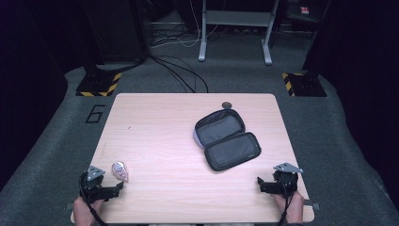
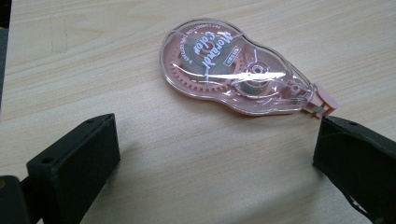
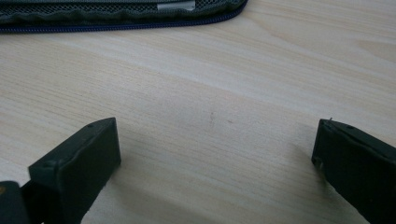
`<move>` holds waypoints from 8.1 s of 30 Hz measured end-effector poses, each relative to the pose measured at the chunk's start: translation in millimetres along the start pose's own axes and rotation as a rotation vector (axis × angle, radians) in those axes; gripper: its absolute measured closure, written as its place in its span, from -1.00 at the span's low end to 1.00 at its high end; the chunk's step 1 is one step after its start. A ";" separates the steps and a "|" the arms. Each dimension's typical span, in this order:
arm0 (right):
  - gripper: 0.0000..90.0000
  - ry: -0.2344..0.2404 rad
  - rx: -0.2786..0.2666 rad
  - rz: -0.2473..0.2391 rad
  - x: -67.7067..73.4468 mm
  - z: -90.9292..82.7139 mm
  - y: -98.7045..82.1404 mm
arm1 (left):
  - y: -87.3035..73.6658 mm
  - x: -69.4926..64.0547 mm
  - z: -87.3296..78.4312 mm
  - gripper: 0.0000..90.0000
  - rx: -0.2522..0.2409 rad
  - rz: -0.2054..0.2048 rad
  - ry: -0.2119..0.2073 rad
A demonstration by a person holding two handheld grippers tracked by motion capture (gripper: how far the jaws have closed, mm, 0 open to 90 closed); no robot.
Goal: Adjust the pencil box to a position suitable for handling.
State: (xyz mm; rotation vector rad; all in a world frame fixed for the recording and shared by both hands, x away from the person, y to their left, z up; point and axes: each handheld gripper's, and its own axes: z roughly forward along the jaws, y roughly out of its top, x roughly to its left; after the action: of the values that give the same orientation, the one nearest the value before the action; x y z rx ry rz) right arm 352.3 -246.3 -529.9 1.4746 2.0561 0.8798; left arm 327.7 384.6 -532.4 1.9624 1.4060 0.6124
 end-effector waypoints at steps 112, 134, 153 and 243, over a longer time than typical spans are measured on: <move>0.93 0.423 0.085 -0.338 159.3 41.2 93.0 | 0.2 -0.2 -1.3 -0.99 0.015 -0.001 -0.003; 0.25 0.373 0.022 -0.234 126.8 18.2 82.9 | 0.3 -0.4 -1.5 -0.99 0.016 -0.002 -0.003; 0.16 0.305 0.056 -0.302 208.1 83.5 160.4 | 0.3 -0.3 -1.5 -0.99 0.016 -0.001 -0.004; 0.06 0.166 0.017 0.012 24.6 7.5 44.2 | 80.7 -54.8 -5.4 -0.83 -0.047 0.046 -0.180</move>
State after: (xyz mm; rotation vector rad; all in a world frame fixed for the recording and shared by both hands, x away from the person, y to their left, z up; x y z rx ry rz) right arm 378.4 -211.4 -503.1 1.4685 2.1799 1.0229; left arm 358.9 315.8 -470.4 1.9647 1.2289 0.4728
